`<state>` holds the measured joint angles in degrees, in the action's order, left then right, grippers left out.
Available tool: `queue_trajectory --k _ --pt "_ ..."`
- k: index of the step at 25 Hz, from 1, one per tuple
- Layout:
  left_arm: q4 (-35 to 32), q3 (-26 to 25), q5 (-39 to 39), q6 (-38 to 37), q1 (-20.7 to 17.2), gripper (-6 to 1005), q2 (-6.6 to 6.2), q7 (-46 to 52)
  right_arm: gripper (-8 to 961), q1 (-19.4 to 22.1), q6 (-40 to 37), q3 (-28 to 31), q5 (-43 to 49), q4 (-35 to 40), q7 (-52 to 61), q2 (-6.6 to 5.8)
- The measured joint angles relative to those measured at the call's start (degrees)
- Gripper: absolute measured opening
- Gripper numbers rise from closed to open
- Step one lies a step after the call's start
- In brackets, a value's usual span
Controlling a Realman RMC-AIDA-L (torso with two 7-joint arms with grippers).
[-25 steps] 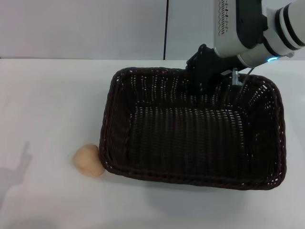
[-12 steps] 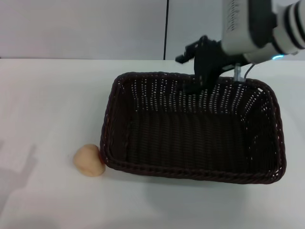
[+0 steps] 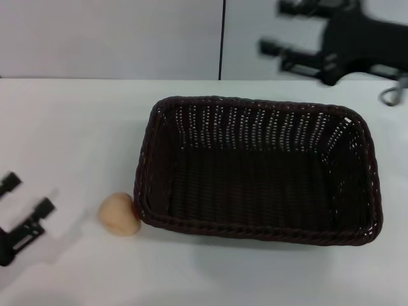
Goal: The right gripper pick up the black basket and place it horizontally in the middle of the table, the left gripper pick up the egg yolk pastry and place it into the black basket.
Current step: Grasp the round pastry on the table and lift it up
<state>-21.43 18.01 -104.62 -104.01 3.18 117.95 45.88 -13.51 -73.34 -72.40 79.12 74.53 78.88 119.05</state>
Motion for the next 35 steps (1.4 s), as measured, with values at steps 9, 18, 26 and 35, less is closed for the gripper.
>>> queue_trajectory --k 9,18,26,35 --pt "0.40 3.27 -6.62 8.54 3.15 807 0.44 -1.00 636 9.16 -15.29 3.20 -31.90 -24.96 -21.57 -0.03" --pt "6.99 3.34 -6.63 15.79 5.85 807 0.52 -6.60 636 7.01 -23.05 11.28 -34.42 -41.29 -23.21 -0.38" --pt "8.97 7.08 -6.94 16.81 8.17 806 0.46 -6.53 637 6.27 -22.54 11.34 -33.91 -43.42 -24.11 -0.42" --pt "10.95 6.00 -6.53 17.93 8.45 784 0.49 -6.63 637 5.70 -22.39 13.43 -34.32 -49.00 -28.01 -0.13"
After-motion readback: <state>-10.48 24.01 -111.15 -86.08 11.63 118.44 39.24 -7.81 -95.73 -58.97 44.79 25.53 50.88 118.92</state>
